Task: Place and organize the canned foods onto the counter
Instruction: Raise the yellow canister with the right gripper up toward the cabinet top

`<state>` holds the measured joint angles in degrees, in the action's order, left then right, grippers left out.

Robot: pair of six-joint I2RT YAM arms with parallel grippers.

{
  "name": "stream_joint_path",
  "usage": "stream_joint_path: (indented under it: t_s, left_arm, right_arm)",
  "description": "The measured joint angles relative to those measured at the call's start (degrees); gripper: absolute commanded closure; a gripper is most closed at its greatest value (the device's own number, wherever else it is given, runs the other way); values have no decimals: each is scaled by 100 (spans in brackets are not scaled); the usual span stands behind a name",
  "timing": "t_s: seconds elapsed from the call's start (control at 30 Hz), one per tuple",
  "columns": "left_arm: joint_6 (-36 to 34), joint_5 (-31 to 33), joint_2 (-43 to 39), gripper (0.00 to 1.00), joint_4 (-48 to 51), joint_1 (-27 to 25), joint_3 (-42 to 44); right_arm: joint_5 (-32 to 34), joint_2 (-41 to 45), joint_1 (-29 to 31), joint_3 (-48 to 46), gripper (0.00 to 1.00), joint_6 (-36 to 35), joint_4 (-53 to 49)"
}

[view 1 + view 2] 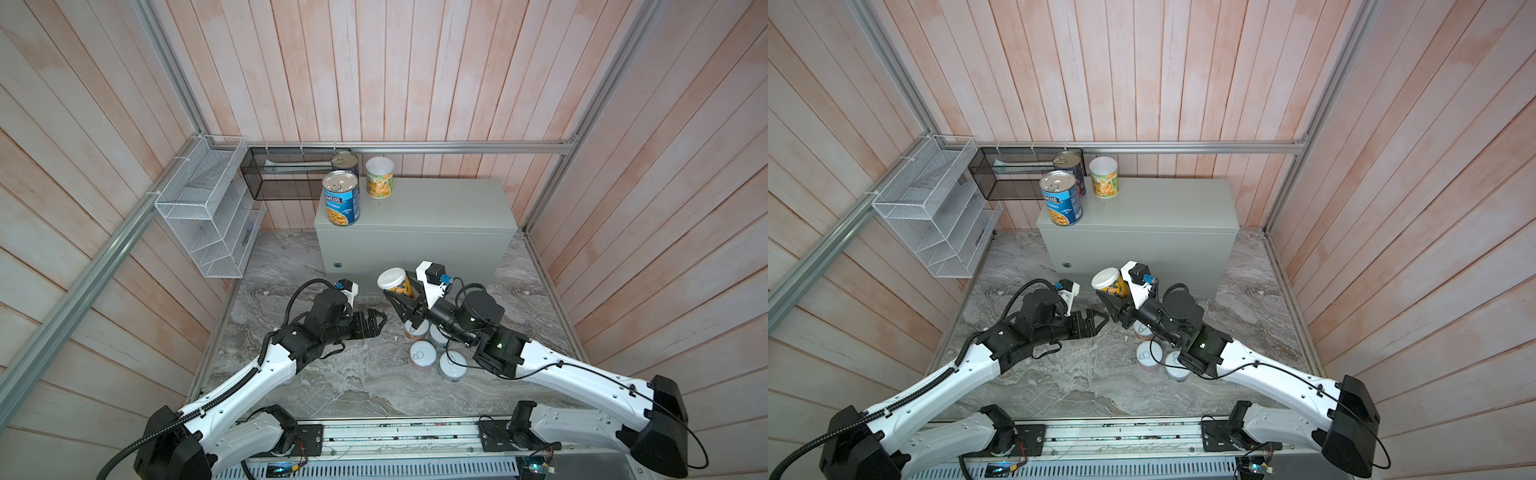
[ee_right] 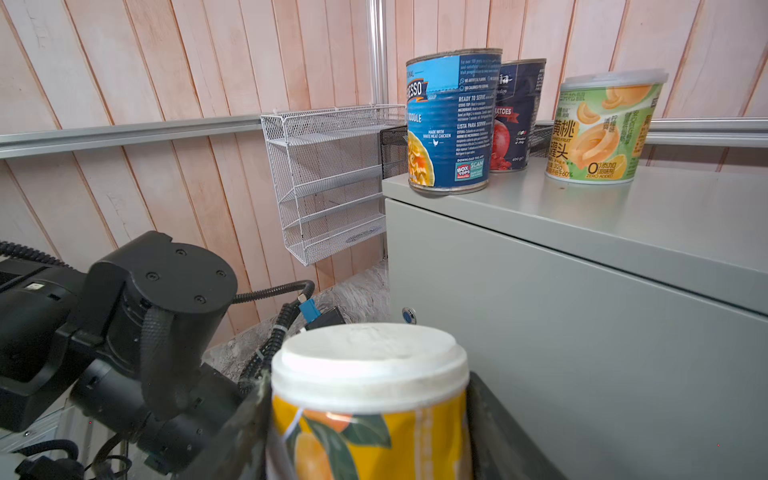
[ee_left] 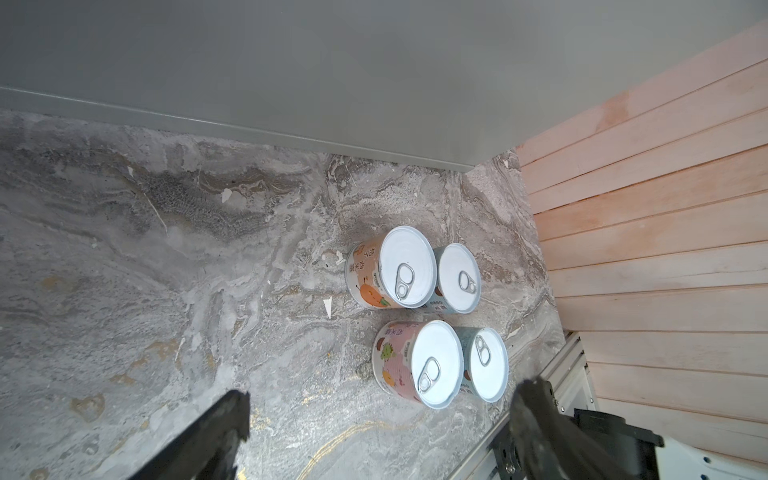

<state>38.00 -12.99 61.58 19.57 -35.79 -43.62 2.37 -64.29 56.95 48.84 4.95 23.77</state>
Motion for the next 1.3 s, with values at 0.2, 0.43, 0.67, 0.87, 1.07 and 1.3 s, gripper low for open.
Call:
stream_joint_path:
  t_s: [0.2, 0.43, 0.67, 0.87, 1.07, 1.3]
  left_arm:
    - [-28, 0, -44, 0, 72, 4, 0]
    - [-98, 2, -42, 0, 98, 26, 0]
    - [-184, 2, -42, 0, 109, 76, -4]
    - [-203, 22, -50, 0, 116, 101, -4]
    - [-203, 26, -109, 0, 122, 129, -2]
    - [-203, 72, -216, 0, 122, 162, 48]
  right_arm:
    - [20, 0, -15, 0, 61, -11, 7]
    - [33, 0, -103, 129, 61, -72, -33]
    - [31, -7, -238, 413, 61, -192, -15]
    - [-146, -184, -503, 640, 61, -289, -26]
    - [-417, -535, -822, 1279, 61, -439, -15]
    - [-820, -955, -1082, 2009, 61, -691, 31]
